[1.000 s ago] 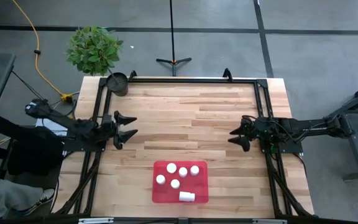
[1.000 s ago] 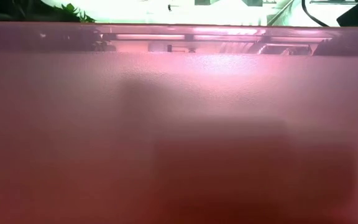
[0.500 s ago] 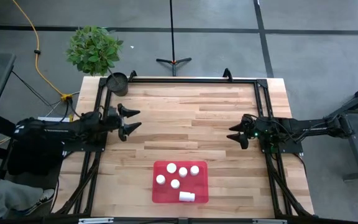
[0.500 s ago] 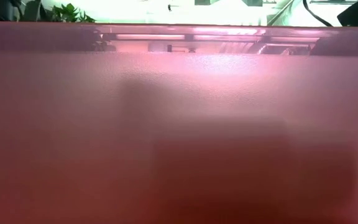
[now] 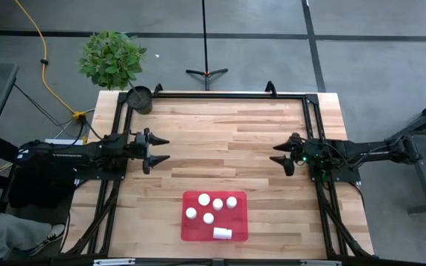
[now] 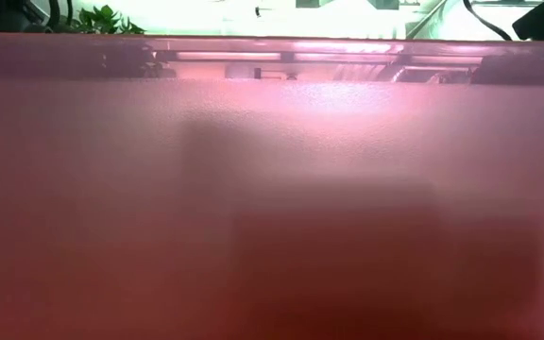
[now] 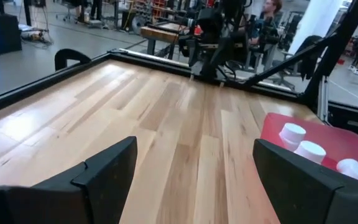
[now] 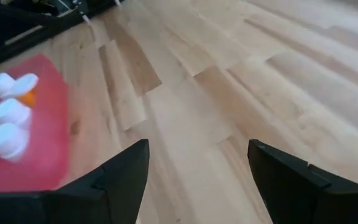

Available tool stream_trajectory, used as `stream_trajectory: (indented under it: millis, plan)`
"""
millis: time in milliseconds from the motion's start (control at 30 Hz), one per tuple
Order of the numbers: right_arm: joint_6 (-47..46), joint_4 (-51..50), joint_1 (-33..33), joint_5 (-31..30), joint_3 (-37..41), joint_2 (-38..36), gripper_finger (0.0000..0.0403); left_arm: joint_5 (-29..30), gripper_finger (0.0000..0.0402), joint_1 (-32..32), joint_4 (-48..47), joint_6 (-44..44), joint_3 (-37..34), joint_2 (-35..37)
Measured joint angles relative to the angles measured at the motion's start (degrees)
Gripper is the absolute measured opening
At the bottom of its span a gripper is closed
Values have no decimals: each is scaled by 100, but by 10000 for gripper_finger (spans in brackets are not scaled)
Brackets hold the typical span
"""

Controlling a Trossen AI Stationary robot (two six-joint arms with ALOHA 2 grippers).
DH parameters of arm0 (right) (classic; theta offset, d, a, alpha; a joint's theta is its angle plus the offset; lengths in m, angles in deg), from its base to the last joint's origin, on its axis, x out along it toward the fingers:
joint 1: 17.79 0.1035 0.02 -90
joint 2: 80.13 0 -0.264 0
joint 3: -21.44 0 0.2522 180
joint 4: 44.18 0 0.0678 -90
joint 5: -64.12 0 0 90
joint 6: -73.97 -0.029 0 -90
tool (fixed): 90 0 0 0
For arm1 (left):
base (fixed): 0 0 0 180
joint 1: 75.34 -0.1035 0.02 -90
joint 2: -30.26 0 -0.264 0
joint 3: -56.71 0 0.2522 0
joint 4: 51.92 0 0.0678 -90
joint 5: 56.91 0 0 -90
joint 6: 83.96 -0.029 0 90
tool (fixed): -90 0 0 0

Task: Pick and place pill bottles into a basket
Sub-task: Return to Home Position

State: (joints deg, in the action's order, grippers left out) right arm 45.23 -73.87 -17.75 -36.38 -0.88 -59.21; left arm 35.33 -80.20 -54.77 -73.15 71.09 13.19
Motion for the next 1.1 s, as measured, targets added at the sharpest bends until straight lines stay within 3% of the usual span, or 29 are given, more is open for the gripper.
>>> stream_trajectory:
  millis: [233, 400, 600, 967, 1100]
  plan:
    - [509, -4, 1, -78, 0, 1, 263, 7, 353, 0, -62, -2, 0, 1]
    - [-1125, -5, -1, 413, 0, 1, 263, 18, 353, 0, -87, -2, 0, 1]
    - [-1217, -20, 7, 1115, 0, -4, 263, 24, 353, 0, -87, -2, -2, 1]
    - [-572, -606, 108, 1245, 5, -1956, 263, 28, 353, 0, -174, -2, -4, 1]
    - [-572, -544, 119, 1239, -6, -2057, 264, 28, 353, 0, -215, -2, -4, -2]
